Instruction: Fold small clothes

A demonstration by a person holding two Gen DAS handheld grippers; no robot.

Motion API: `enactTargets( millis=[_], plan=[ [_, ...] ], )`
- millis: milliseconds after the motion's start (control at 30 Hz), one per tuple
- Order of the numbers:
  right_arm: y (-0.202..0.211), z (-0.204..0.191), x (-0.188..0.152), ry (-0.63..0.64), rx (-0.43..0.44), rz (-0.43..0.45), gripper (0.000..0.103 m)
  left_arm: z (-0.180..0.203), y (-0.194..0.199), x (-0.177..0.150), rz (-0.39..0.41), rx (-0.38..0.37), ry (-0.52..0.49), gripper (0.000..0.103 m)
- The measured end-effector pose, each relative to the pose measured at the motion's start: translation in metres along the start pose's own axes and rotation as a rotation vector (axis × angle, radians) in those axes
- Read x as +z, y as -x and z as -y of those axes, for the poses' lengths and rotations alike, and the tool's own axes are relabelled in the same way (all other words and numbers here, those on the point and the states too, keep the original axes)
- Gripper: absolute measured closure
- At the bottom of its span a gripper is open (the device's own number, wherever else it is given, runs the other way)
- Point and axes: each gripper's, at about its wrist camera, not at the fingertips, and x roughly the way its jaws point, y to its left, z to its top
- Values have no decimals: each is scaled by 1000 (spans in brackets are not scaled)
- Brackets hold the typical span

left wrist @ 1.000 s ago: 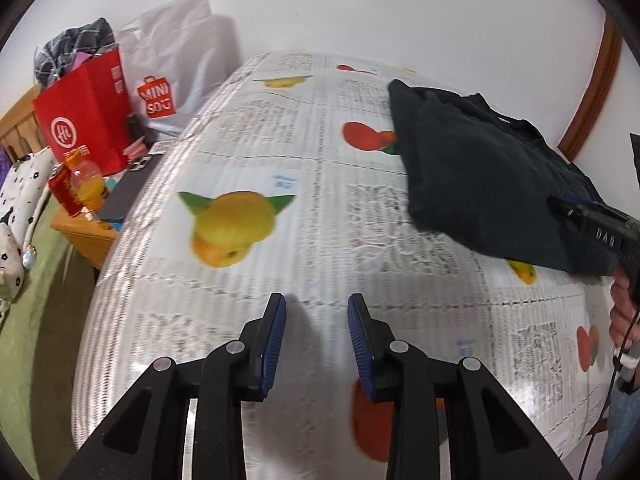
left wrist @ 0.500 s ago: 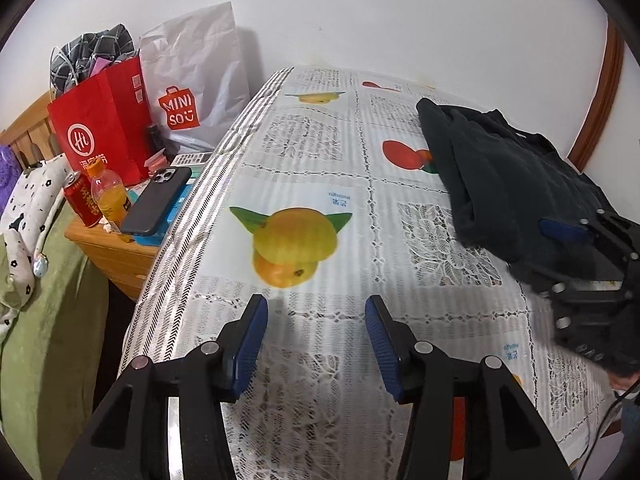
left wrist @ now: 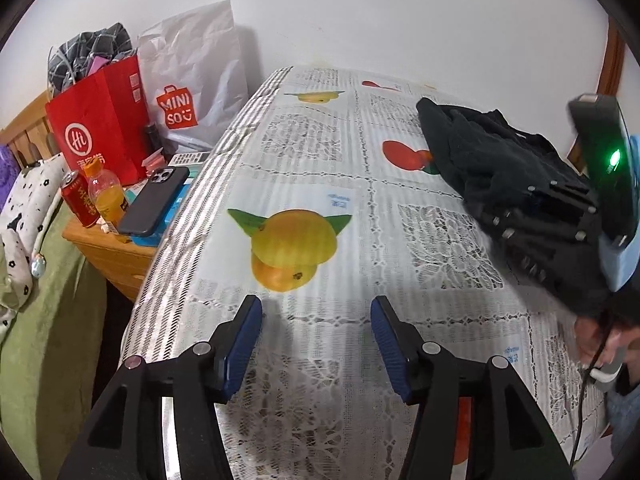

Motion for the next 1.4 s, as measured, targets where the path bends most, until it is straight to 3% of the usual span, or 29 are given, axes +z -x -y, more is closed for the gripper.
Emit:
enactTargets(
  millis=[133,333,500,667,767,867,1033,1133,1300,1367,1400],
  plan=[
    [33,46,9,-165,106,94,84,12,1,7,-5,-20,-11,49],
    [108,163,-6,-436,85,297,84,54,8,22,21,-52,-82,49],
    [137,270,-78,-696,51,352,84,110,11,35,60,-147,-157,49],
    [137,333,-169,-903,-8,330,84,175,11,36,63,-265,-252,49],
    [123,350,-219,-985,-43,242,82,210,10,30,46,-329,-299,49],
    [115,353,-253,-1040,9,201,78,242,7,22,19,-400,-342,49],
    [127,339,-253,-946,-51,195,65,285,-5,13,-34,-449,-408,49],
    [128,338,-249,-889,-39,198,53,308,-16,9,-72,-467,-444,49],
    [101,345,-250,-908,-59,156,53,330,-28,12,-65,-433,-424,49],
    [95,348,-253,-929,-73,166,65,332,-31,15,-60,-443,-411,53],
    [93,348,-252,-926,-76,159,78,333,-34,17,-59,-439,-410,58]
  ],
)
